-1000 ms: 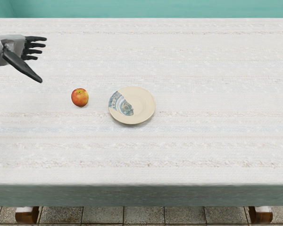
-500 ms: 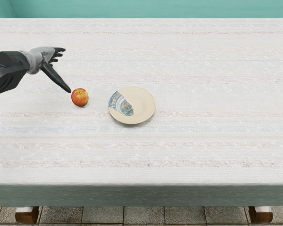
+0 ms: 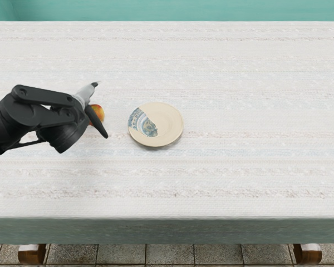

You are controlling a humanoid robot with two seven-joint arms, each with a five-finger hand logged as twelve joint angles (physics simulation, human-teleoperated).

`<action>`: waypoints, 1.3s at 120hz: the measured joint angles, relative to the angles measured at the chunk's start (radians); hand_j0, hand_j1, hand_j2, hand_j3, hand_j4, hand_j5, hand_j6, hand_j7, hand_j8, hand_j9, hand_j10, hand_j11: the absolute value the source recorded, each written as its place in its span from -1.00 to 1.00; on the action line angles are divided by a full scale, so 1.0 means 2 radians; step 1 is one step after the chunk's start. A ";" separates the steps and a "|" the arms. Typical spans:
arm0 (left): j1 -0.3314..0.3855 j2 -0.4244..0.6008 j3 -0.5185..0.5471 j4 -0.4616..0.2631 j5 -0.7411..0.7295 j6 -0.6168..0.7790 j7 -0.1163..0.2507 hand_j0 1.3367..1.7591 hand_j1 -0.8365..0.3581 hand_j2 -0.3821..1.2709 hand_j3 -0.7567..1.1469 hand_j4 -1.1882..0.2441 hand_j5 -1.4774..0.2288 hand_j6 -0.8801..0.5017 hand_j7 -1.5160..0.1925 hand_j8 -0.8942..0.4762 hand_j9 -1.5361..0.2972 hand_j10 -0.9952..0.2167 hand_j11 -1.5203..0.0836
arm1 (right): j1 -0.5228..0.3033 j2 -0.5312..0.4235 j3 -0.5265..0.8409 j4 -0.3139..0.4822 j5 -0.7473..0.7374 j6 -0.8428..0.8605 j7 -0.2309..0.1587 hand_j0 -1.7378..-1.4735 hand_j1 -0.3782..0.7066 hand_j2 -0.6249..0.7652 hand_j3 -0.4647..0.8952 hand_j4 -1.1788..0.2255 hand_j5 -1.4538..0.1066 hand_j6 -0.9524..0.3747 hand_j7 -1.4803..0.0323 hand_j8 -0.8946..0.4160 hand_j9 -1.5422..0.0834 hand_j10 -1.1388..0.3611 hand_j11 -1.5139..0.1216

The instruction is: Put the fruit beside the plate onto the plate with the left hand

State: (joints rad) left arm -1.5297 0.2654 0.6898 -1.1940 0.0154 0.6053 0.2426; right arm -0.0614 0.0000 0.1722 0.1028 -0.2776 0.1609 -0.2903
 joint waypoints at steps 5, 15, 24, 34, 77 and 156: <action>0.000 0.000 0.008 0.002 -0.005 0.001 0.001 0.52 0.96 -0.53 -0.20 0.64 0.71 0.25 0.75 0.28 0.65 0.62 0.87 | 0.000 0.000 0.000 0.000 0.000 0.000 0.000 -0.40 -0.95 -0.10 -0.32 0.68 0.86 0.43 0.96 0.36 0.90 0.52 0.85; 0.001 0.000 0.018 0.007 -0.012 0.002 0.001 0.52 0.92 -0.53 -0.20 0.61 0.68 0.23 0.73 0.26 0.63 0.59 0.84 | 0.000 0.000 0.000 0.000 0.000 0.000 0.000 -0.40 -0.95 -0.10 -0.32 0.68 0.86 0.43 0.96 0.36 0.90 0.52 0.85; 0.001 0.004 0.022 0.012 -0.016 0.002 0.002 0.52 0.86 -0.52 -0.20 0.57 0.64 0.18 0.68 0.22 0.59 0.54 0.80 | 0.000 0.000 0.000 0.000 0.000 0.000 0.000 -0.40 -0.95 -0.10 -0.32 0.68 0.86 0.43 0.96 0.36 0.90 0.52 0.85; 0.001 0.003 0.024 0.021 -0.017 0.003 0.002 0.52 0.80 -0.51 -0.20 0.53 0.59 0.14 0.64 0.17 0.55 0.49 0.75 | 0.000 0.000 0.000 0.000 0.000 0.000 0.000 -0.40 -0.95 -0.10 -0.32 0.68 0.86 0.43 0.96 0.36 0.90 0.52 0.85; 0.019 -0.018 0.027 0.049 -0.015 0.003 0.001 0.52 0.56 -0.49 -0.20 0.36 0.41 -0.04 0.45 -0.01 0.37 0.29 0.55 | 0.000 0.000 0.000 0.000 0.000 0.000 0.000 -0.40 -0.95 -0.10 -0.32 0.68 0.86 0.43 0.96 0.36 0.90 0.52 0.85; 0.022 -0.029 0.027 0.068 -0.015 0.003 -0.001 0.52 0.08 -0.36 -0.20 0.01 0.02 -0.40 0.06 -0.38 0.01 -0.13 0.13 | 0.000 0.000 0.000 0.000 0.000 0.000 0.000 -0.40 -0.95 -0.10 -0.32 0.68 0.86 0.43 0.96 0.36 0.90 0.52 0.85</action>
State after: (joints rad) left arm -1.4864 0.2078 0.7440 -1.0585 -0.0140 0.6108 0.2400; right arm -0.0614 0.0000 0.1725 0.1028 -0.2776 0.1605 -0.2900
